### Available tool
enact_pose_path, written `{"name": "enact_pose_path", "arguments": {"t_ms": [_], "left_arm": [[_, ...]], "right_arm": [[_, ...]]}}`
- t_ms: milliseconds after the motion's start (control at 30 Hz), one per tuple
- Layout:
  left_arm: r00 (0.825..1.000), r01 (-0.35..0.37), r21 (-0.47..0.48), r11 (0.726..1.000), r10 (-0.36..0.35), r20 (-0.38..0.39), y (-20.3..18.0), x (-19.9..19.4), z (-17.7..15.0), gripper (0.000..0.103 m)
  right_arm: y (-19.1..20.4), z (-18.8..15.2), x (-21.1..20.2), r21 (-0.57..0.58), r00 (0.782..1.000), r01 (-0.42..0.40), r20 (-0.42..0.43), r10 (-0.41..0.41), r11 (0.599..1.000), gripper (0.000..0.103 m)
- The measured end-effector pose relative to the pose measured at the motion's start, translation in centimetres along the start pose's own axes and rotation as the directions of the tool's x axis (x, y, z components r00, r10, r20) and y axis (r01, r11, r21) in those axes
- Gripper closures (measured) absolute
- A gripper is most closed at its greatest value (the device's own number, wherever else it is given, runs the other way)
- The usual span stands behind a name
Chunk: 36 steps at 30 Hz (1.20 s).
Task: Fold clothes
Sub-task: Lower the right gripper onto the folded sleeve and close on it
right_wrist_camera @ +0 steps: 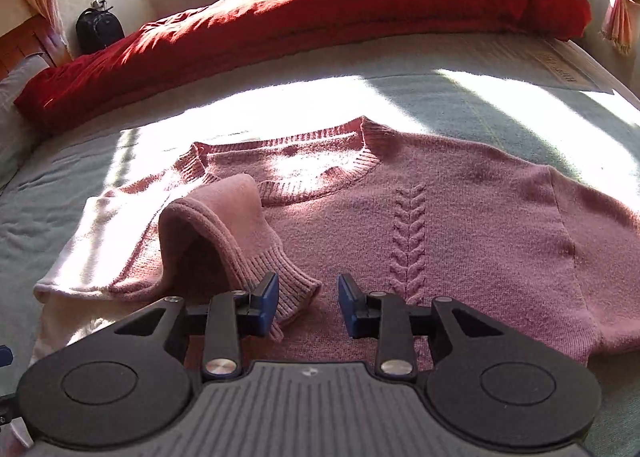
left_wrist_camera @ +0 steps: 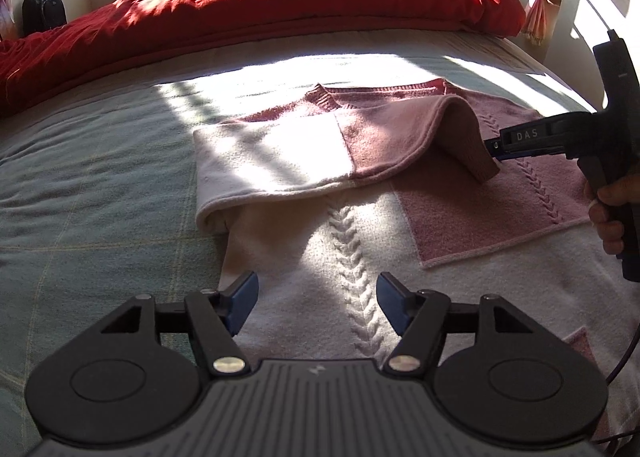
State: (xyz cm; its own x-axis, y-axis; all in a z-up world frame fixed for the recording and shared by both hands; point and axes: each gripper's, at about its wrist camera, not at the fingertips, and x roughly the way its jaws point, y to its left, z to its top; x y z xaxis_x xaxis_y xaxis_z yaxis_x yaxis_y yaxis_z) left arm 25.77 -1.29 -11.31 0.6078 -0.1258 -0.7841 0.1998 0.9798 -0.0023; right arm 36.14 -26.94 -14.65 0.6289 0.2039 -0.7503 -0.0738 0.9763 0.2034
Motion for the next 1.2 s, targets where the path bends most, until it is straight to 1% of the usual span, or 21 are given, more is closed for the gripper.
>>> {"name": "enact_pose_path", "arguments": {"t_ms": [67,133,233,267,300,333,367,400,433,500,600,733,800,900,933,967,1000,1033,1133,1167,1200], "left_arm": [[1.000,0.008,0.002,1.000,-0.008,0.004,-0.2,0.2,0.1,0.036],[1.000,0.010,0.004,1.000,-0.010,0.008,-0.4,0.3,0.3,0.036],[1.000,0.012,0.007,1.000,-0.012,0.014,-0.6,0.5,0.5,0.036],[1.000,0.013,0.007,1.000,-0.013,0.013,-0.7,0.5,0.5,0.035],[1.000,0.015,0.008,1.000,-0.015,0.011,-0.7,0.6,0.5,0.035],[1.000,0.015,0.008,1.000,-0.015,0.009,-0.8,0.6,0.6,0.035],[1.000,0.013,0.008,1.000,-0.014,0.008,-0.8,0.6,0.6,0.035],[1.000,0.012,0.009,1.000,-0.012,0.006,-0.8,0.6,0.6,0.035],[1.000,0.012,0.008,1.000,-0.012,0.009,-0.8,0.5,0.6,0.035],[1.000,0.011,0.007,1.000,-0.011,0.014,-0.8,0.4,0.5,0.035],[1.000,0.009,0.002,1.000,-0.009,0.014,-0.7,0.3,0.5,0.035],[1.000,0.007,-0.005,1.000,-0.007,0.015,-0.5,0.2,0.5,0.035],[1.000,0.005,-0.009,1.000,-0.004,0.015,-0.3,0.1,0.4,0.035],[1.000,0.000,-0.009,1.000,0.000,0.015,-0.2,0.1,0.4,0.034],[1.000,0.000,-0.009,1.000,0.000,0.015,-0.2,0.1,0.4,0.034],[1.000,0.000,-0.009,1.000,0.000,0.015,-0.2,0.2,0.4,0.034],[1.000,0.000,-0.009,1.000,0.000,0.014,-0.1,0.2,0.4,0.034],[1.000,-0.001,-0.007,1.000,0.001,0.013,-0.2,0.3,0.4,0.034],[1.000,-0.003,0.003,1.000,0.003,0.009,-0.2,0.4,0.4,0.034],[1.000,-0.004,0.008,1.000,0.004,0.009,-0.2,0.5,0.3,0.034],[1.000,-0.008,0.012,1.000,0.008,0.007,-0.2,0.6,0.4,0.034]], "right_arm": [[0.3,-0.4,0.3,0.000,1.000,-0.008,0.004,0.008,1.000,0.053],[0.9,-0.7,0.4,-0.025,1.000,0.000,0.015,0.000,1.000,0.052],[1.6,-0.8,0.5,-0.054,1.000,-0.012,0.020,0.013,0.998,0.052],[1.9,-0.7,0.6,-0.068,1.000,-0.005,0.018,0.007,0.998,0.057],[2.1,-0.6,0.5,-0.075,1.000,-0.010,0.014,0.011,0.997,0.068],[2.2,-0.5,0.5,-0.080,1.000,-0.019,0.008,0.020,0.997,0.075],[2.3,-0.4,0.3,-0.091,1.000,-0.019,0.006,0.020,0.996,0.086],[2.4,-0.2,0.1,-0.104,1.000,-0.016,0.004,0.017,0.994,0.094],[2.3,0.2,-0.2,-0.109,1.000,-0.016,0.005,0.017,0.994,0.097],[2.0,0.9,-0.8,-0.112,1.000,-0.020,0.006,0.021,0.994,0.097],[1.3,2.6,-1.8,-0.142,0.999,0.023,0.032,-0.018,0.990,0.097],[-0.6,5.3,-2.2,-0.150,0.997,0.068,0.031,-0.064,0.986,0.097],[-2.1,6.5,-2.0,-0.129,0.998,0.061,0.002,-0.061,0.990,0.097],[-4.3,7.8,-1.4,-0.061,0.998,0.013,-0.067,-0.017,0.998,0.097],[-4.8,8.2,-1.2,-0.043,0.997,0.010,-0.082,-0.014,0.999,0.097],[-5.4,8.4,-0.9,-0.026,0.996,0.021,-0.089,-0.024,0.999,0.096],[-5.9,8.7,-0.6,-0.008,0.994,0.046,-0.099,-0.046,0.999,0.090],[-6.3,8.7,-0.5,0.011,0.993,0.050,-0.103,-0.049,0.999,0.088],[-7.3,8.5,-0.5,0.067,0.994,0.038,-0.106,-0.031,0.997,0.087],[-7.4,8.3,-0.7,0.086,0.995,0.023,-0.103,-0.014,0.996,0.086],[-7.4,7.9,-1.1,0.107,0.995,0.000,-0.102,0.011,0.994,0.083]]}}
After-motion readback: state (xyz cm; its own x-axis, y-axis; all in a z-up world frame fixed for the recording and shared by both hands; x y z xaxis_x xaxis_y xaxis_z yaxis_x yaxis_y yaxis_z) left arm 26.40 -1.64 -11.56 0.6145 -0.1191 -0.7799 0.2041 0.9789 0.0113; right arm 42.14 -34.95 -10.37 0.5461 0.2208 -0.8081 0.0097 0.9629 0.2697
